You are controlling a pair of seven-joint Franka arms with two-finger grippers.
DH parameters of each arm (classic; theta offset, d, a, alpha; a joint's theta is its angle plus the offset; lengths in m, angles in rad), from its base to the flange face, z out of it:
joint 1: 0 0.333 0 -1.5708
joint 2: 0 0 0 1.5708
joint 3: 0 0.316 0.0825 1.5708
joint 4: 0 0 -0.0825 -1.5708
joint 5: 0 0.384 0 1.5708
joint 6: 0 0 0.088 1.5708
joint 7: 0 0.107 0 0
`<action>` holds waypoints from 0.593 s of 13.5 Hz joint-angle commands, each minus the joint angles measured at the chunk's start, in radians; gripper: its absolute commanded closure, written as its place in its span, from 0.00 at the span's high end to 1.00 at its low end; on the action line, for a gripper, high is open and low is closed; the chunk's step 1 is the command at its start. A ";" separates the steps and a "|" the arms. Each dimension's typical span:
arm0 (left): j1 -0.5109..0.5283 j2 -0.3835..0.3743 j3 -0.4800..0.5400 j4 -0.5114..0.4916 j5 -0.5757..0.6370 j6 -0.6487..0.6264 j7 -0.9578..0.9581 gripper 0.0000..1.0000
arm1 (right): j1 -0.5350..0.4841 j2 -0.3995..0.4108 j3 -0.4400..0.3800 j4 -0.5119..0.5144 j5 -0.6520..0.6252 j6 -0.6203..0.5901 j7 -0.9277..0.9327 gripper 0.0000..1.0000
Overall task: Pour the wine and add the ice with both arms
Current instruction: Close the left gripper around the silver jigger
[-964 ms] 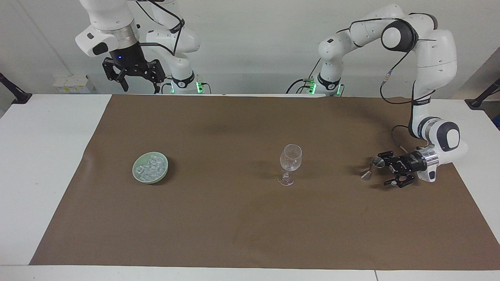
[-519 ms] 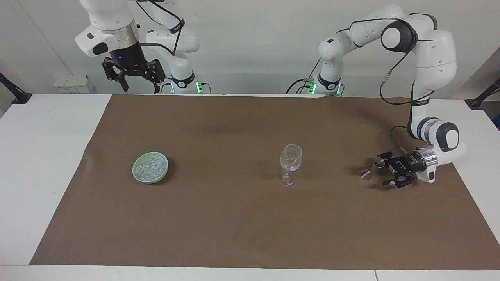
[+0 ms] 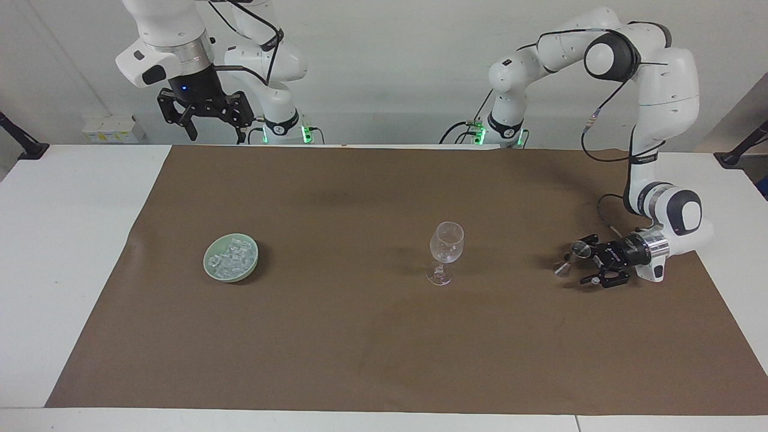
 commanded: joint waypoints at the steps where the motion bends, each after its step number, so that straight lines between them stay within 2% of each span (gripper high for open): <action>1: -0.010 0.003 0.015 -0.002 -0.020 -0.021 -0.014 0.70 | -0.011 -0.023 0.001 -0.029 0.024 0.013 -0.026 1.00; 4: -0.010 0.003 0.015 -0.005 -0.020 -0.031 -0.014 0.67 | -0.011 -0.023 0.001 -0.029 0.024 0.013 -0.026 1.00; 5: -0.011 0.003 0.015 -0.009 -0.020 -0.036 -0.014 0.63 | -0.011 -0.023 0.001 -0.029 0.024 0.013 -0.026 1.00; 8: -0.010 0.003 0.017 -0.012 -0.020 -0.045 -0.015 0.58 | -0.011 -0.023 0.001 -0.028 0.024 0.013 -0.026 1.00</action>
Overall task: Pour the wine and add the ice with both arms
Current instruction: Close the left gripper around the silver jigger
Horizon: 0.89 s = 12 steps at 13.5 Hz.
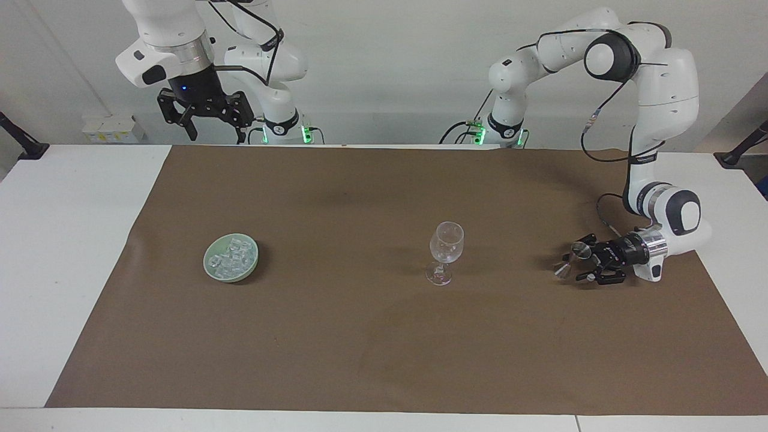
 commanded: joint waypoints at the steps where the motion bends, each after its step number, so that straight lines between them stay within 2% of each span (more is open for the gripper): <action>1: -0.010 0.002 0.015 -0.009 -0.020 -0.024 -0.014 0.58 | -0.011 -0.023 0.001 -0.029 0.024 0.013 -0.026 1.00; 4: -0.008 0.002 0.017 -0.010 -0.020 -0.027 -0.014 0.55 | -0.011 -0.023 0.001 -0.029 0.024 0.013 -0.026 1.00; 12: -0.005 0.000 0.026 -0.019 -0.018 -0.035 -0.014 0.53 | -0.011 -0.023 0.001 -0.029 0.024 0.013 -0.026 1.00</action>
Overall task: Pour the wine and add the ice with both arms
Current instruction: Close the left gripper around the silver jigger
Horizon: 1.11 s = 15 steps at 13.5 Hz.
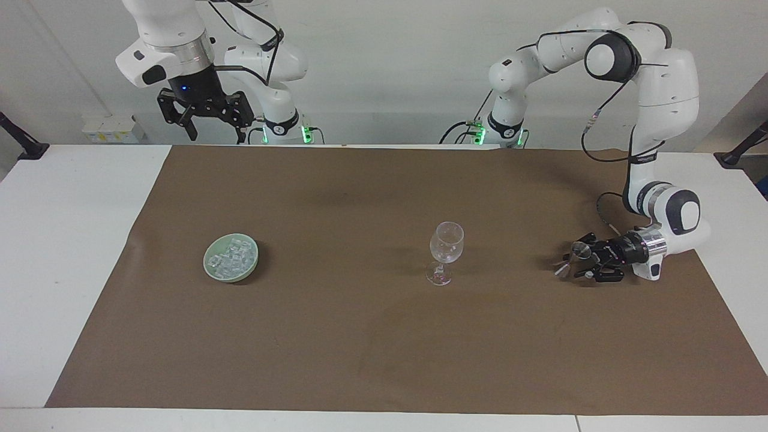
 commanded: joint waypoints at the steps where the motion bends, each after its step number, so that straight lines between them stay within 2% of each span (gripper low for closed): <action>1: -0.004 -0.001 0.012 -0.013 -0.018 -0.023 -0.008 0.51 | -0.011 -0.023 0.001 -0.029 0.024 0.013 -0.026 1.00; 6: 0.004 -0.001 0.012 -0.015 -0.018 -0.029 -0.009 0.46 | -0.011 -0.023 0.001 -0.028 0.024 0.013 -0.026 1.00; 15: -0.001 -0.001 0.012 -0.015 -0.018 -0.025 -0.006 0.31 | -0.011 -0.023 0.001 -0.029 0.024 0.013 -0.026 1.00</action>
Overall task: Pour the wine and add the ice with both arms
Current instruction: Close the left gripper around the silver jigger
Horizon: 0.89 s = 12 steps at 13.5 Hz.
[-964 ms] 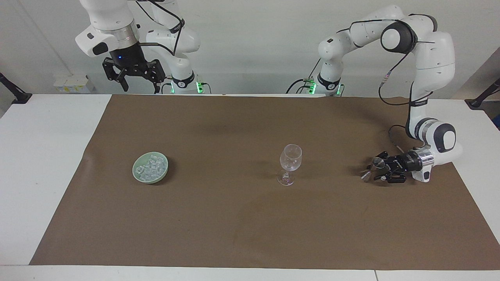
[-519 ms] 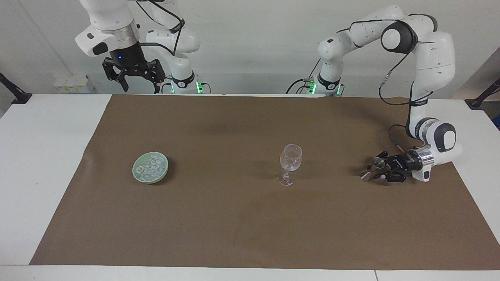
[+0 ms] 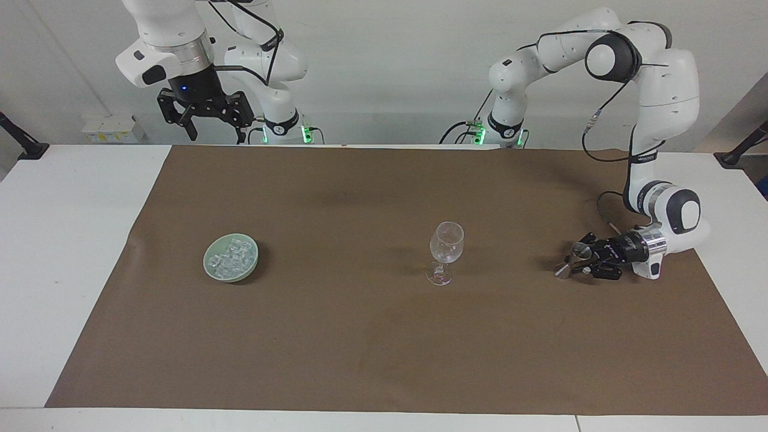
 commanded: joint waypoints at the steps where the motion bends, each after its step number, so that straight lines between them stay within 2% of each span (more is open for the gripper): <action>1: -0.006 0.001 0.008 -0.009 -0.018 -0.014 -0.005 0.29 | -0.011 -0.023 0.001 -0.028 0.024 0.013 -0.026 1.00; 3: -0.009 0.001 0.008 -0.009 -0.018 -0.014 -0.005 0.29 | -0.011 -0.023 0.001 -0.028 0.024 0.013 -0.026 1.00; 6: -0.012 -0.001 0.008 -0.015 -0.018 -0.014 -0.003 0.24 | -0.011 -0.023 0.001 -0.029 0.024 0.013 -0.026 1.00; 7: -0.012 -0.001 0.008 -0.015 -0.018 -0.014 -0.003 0.20 | -0.011 -0.023 0.001 -0.029 0.024 0.013 -0.026 1.00; 10: -0.011 -0.001 0.008 -0.015 -0.018 -0.016 -0.001 0.00 | -0.011 -0.023 0.001 -0.029 0.024 0.013 -0.026 1.00; 12: -0.011 -0.001 0.008 -0.014 -0.018 -0.017 -0.001 0.00 | -0.011 -0.023 0.001 -0.029 0.024 0.013 -0.026 1.00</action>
